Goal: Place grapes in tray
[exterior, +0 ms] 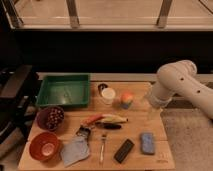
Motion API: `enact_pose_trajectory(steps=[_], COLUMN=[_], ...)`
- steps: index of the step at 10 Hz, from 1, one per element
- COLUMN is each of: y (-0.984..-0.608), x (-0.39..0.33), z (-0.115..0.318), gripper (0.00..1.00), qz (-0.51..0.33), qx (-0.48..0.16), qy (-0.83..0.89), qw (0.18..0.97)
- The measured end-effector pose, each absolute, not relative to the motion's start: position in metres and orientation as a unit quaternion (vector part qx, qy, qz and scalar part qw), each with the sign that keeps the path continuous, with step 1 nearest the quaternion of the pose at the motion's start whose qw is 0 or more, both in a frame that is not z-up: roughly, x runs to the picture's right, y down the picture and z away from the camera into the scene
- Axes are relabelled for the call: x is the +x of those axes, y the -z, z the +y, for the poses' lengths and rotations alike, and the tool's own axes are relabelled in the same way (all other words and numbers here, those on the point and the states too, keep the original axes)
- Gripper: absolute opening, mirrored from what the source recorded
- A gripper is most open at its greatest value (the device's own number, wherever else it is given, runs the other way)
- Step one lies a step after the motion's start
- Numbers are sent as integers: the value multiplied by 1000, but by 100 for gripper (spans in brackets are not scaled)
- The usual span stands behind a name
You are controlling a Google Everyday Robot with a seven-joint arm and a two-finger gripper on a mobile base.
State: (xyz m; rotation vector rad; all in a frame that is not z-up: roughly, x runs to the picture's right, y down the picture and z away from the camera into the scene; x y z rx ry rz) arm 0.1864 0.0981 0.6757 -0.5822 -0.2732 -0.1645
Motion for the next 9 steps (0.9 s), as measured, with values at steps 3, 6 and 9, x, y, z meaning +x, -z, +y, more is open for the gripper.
enact_pose_trajectory(steps=[3,6,9], y=[-647,-636,-642], x=[111,92,85], z=[99,100,97], gripper=[65,65,65], qz=[-251,-284,-287], qx=[-278,-272,-257], qy=[175,202,210], qw=[911,897,899])
